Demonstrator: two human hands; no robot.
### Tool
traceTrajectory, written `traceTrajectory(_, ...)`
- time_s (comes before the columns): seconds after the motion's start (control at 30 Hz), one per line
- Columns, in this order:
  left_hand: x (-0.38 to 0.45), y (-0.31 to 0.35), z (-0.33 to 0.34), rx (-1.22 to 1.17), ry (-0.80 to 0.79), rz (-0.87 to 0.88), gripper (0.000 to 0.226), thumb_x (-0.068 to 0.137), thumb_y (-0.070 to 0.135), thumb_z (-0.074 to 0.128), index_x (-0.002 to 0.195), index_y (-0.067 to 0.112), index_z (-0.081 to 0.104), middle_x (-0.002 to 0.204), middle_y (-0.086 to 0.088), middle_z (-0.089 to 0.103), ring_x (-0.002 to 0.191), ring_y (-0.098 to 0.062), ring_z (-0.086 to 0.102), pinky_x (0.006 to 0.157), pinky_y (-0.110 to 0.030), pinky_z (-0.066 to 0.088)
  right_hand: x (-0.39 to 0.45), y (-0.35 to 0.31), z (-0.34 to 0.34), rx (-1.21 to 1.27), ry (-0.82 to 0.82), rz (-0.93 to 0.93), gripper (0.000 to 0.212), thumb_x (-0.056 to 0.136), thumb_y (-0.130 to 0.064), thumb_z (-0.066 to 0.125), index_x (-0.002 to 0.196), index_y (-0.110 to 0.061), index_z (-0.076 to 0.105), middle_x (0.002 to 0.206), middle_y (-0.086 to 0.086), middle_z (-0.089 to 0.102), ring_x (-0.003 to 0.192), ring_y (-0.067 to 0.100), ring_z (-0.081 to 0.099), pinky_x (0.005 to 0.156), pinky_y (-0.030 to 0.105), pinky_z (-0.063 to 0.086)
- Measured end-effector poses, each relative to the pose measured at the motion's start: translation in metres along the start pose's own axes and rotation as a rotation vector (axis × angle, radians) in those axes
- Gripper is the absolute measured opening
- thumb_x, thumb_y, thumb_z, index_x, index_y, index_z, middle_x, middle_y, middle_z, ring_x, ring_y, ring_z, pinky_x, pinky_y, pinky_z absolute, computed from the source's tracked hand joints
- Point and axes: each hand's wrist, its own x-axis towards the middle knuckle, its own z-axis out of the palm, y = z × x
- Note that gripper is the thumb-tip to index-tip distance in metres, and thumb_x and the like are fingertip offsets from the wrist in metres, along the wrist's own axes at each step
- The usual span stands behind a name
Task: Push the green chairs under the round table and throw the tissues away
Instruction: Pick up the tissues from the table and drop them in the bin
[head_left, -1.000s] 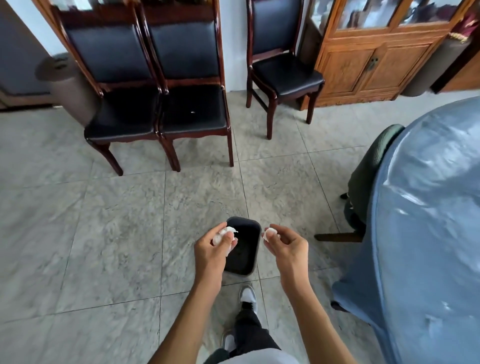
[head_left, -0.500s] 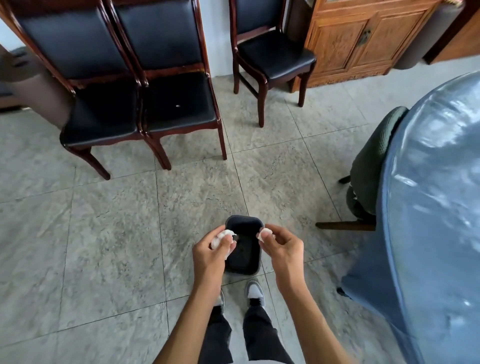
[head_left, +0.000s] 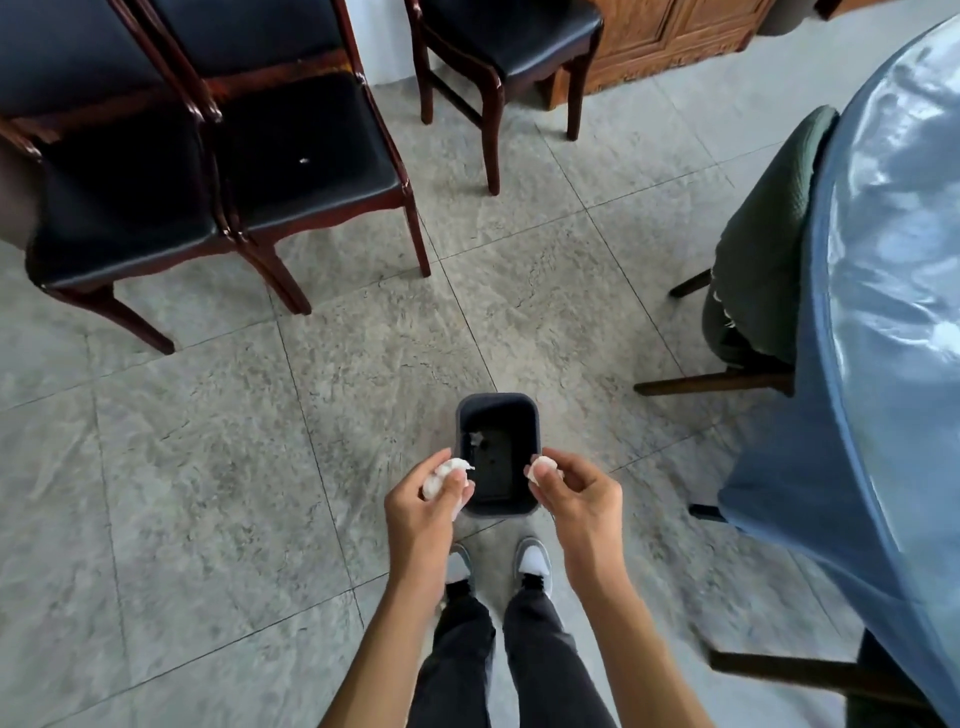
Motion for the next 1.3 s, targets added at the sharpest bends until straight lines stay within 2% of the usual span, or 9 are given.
traceTrajectory(0.2,0.037,-0.053,0.001,0.111,-0.004,-0.028,0.022,0.091,0.008,0.071,0.111,0.017,0.072,0.1,0.001,0.074,0.087,-0.008,0.074,0.075,-0.021,0.058,0.033,0.056,-0.003,-0.098,0.048,0.06,0.018,0.09,-0.015,0.074,0.108,-0.011,0.075,0.09,0.006,0.079,0.09,0.021,0.076,0.091,0.049,0.058)
traceTrajectory(0.43,0.107,-0.143,0.009,0.273,-0.039,-0.06,0.03,0.087,0.02,0.077,0.117,0.019,0.073,0.101,0.002,0.076,0.098,-0.017,0.073,0.09,-0.043,0.059,0.097,0.137,0.004,-0.164,0.036,0.119,0.02,0.091,-0.015,0.073,0.11,-0.01,0.074,0.089,0.003,0.079,0.088,0.018,0.076,0.091,0.045,0.059)
traceTrajectory(0.7,0.179,-0.241,0.016,0.425,-0.026,-0.081,0.032,0.086,0.02,0.075,0.118,0.018,0.073,0.106,0.001,0.074,0.099,-0.018,0.071,0.092,-0.043,0.058,0.166,0.237,0.006,-0.224,0.07,0.183,0.019,0.092,-0.02,0.072,0.11,-0.015,0.073,0.089,0.003,0.078,0.088,0.017,0.075,0.088,0.037,0.06)
traceTrajectory(0.9,0.223,-0.299,0.034,0.553,-0.043,-0.079,0.032,0.091,0.015,0.072,0.123,0.015,0.07,0.116,-0.003,0.071,0.101,-0.014,0.066,0.092,-0.03,0.055,0.212,0.304,0.007,-0.362,0.072,0.222,0.018,0.092,-0.021,0.07,0.109,-0.017,0.074,0.083,-0.004,0.074,0.076,0.006,0.068,0.072,0.021,0.053)
traceTrajectory(1.0,0.244,-0.327,0.041,0.622,-0.033,-0.07,0.034,0.092,0.015,0.071,0.125,0.014,0.069,0.117,-0.003,0.07,0.098,-0.01,0.063,0.078,-0.008,0.048,0.232,0.334,0.005,-0.414,0.075,0.25,0.019,0.093,-0.019,0.069,0.11,-0.014,0.073,0.082,-0.003,0.072,0.069,0.005,0.064,0.064,0.017,0.048)
traceTrajectory(1.1,0.264,-0.354,0.045,0.679,-0.018,-0.09,0.037,0.092,0.014,0.07,0.129,0.012,0.067,0.122,-0.005,0.068,0.101,-0.007,0.058,0.07,0.001,0.042,0.254,0.36,0.005,-0.499,0.094,0.282,0.024,0.094,-0.019,0.069,0.117,-0.014,0.071,0.094,0.001,0.072,0.078,0.005,0.065,0.061,0.009,0.046)
traceTrajectory(1.17,0.279,-0.371,0.049,0.709,-0.018,-0.102,0.038,0.093,0.016,0.07,0.131,0.012,0.065,0.126,-0.006,0.067,0.107,-0.011,0.058,0.077,-0.004,0.041,0.27,0.377,0.005,-0.543,0.101,0.296,0.028,0.094,-0.018,0.069,0.122,-0.014,0.07,0.101,0.006,0.072,0.086,0.011,0.068,0.066,0.012,0.048)
traceTrajectory(1.23,0.292,-0.386,0.052,0.748,-0.026,-0.101,0.039,0.093,0.019,0.07,0.132,0.012,0.065,0.125,-0.007,0.068,0.114,-0.017,0.062,0.087,-0.014,0.043,0.283,0.39,0.008,-0.587,0.108,0.299,0.029,0.094,-0.02,0.069,0.123,-0.016,0.07,0.103,0.009,0.072,0.093,0.02,0.068,0.073,0.026,0.054)
traceTrajectory(1.3,0.303,-0.401,0.057,0.774,-0.043,-0.111,0.04,0.093,0.02,0.07,0.132,0.012,0.064,0.122,-0.008,0.069,0.112,-0.019,0.064,0.088,-0.018,0.045,0.294,0.402,0.012,-0.661,0.111,0.311,0.029,0.096,-0.023,0.067,0.124,-0.019,0.069,0.105,0.009,0.071,0.098,0.023,0.067,0.076,0.03,0.054)
